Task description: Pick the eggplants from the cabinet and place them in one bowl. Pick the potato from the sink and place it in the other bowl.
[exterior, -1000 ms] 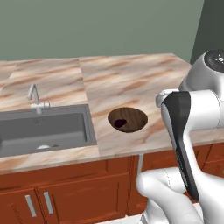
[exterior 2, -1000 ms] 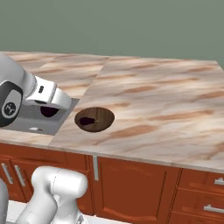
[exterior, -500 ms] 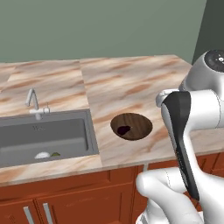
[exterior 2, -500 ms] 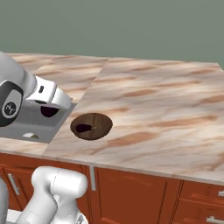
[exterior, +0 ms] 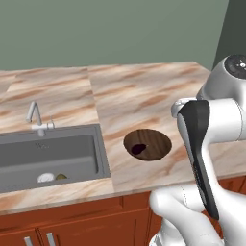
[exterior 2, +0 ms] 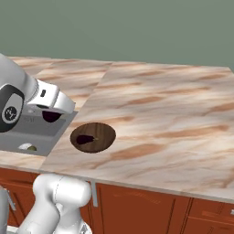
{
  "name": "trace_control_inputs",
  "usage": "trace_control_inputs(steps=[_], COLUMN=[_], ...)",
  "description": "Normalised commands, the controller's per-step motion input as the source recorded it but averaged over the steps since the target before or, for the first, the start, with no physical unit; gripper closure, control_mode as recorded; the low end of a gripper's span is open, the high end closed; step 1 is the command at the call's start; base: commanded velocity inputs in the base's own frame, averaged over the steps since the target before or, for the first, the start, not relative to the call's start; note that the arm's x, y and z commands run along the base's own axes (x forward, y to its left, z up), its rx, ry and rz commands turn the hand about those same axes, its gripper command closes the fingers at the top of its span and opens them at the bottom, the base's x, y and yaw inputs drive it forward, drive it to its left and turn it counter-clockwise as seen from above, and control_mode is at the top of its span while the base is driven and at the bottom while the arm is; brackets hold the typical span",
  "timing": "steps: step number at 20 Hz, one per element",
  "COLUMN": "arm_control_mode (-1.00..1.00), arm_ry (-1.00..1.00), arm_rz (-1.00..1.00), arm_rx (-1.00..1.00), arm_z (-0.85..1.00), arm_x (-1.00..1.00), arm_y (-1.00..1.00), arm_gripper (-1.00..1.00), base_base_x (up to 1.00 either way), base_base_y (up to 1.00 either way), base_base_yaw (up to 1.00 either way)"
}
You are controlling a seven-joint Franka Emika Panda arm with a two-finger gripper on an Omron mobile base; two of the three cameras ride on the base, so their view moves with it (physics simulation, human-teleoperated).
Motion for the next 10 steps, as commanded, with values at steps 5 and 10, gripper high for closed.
trace_control_inputs(steps=[5, 10], arm_control_mode=[1.00, 1.00], arm_ry=[0.00, 0.00], arm_rz=[0.00, 0.00], arm_rx=[0.00, 0.00], arm_z=[0.00, 0.00], arm_x=[0.00, 0.00], arm_y=[0.00, 0.00], arm_gripper=[1.00, 1.00], base_base_x=[0.35, 0.31], base_base_y=[0.06, 0.05], base_base_yaw=[0.00, 0.00])
